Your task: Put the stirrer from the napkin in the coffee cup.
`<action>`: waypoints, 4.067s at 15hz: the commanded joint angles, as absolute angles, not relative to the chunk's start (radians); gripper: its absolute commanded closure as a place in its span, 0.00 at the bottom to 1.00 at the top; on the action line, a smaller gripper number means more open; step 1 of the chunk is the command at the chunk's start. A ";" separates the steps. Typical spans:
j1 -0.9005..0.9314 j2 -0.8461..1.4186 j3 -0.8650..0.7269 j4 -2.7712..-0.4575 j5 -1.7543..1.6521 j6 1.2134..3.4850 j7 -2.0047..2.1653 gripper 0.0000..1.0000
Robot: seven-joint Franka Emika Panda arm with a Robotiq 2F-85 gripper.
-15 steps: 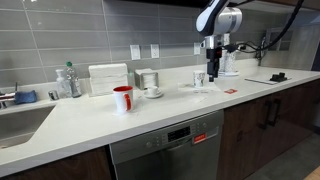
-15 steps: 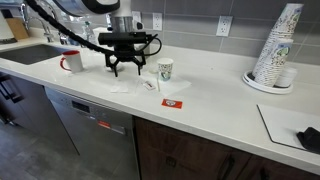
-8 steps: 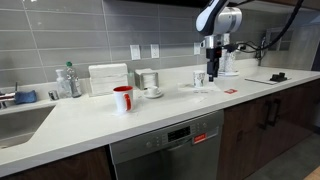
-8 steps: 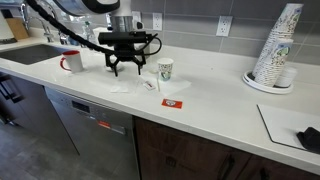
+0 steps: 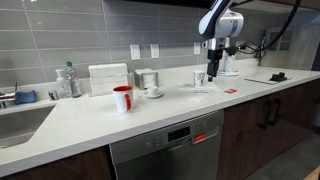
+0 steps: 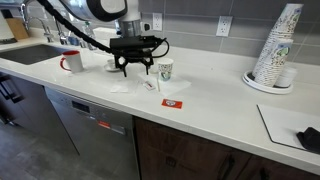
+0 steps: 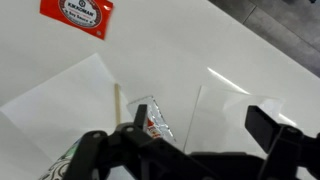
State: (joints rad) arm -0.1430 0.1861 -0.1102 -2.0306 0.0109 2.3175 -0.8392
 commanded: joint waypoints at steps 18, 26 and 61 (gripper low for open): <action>-0.385 0.487 0.054 -1.853 0.449 2.588 -1.191 0.00; -0.437 0.550 0.107 -1.793 0.488 2.616 -1.185 0.18; -0.448 0.469 0.145 -1.807 0.492 2.484 -1.210 0.98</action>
State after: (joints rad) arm -0.4429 0.5236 0.1392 -1.7795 0.4870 2.5532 -1.1662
